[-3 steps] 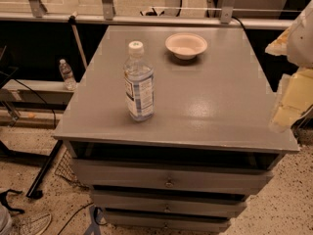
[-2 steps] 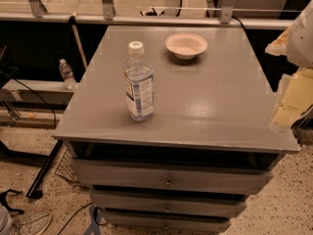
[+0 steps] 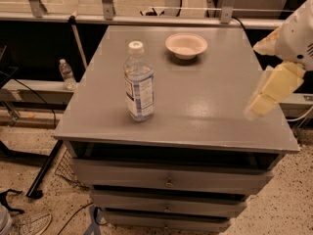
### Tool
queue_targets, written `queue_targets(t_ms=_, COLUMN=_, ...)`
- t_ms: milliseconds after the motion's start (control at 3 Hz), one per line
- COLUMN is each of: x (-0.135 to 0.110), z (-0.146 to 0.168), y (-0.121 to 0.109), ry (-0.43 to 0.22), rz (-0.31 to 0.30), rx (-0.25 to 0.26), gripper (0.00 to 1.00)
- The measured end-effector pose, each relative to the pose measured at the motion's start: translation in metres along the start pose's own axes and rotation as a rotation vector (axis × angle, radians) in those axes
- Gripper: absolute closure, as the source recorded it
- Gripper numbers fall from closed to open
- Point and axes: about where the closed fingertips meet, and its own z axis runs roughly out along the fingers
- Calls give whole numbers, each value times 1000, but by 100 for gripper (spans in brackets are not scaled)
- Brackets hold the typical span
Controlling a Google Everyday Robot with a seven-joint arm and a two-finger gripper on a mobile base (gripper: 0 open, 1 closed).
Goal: Knock blue plastic bottle over
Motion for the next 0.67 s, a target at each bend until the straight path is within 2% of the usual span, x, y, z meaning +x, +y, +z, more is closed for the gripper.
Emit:
queue_targets(t_ms=333, x=-37, z=23, y=-5, ry=-206, rz=46, rx=-62, gripper=0)
queue_targets(t_ms=667, x=-83, z=34, y=-1, ry=-368, rz=41, rx=-107, gripper=0)
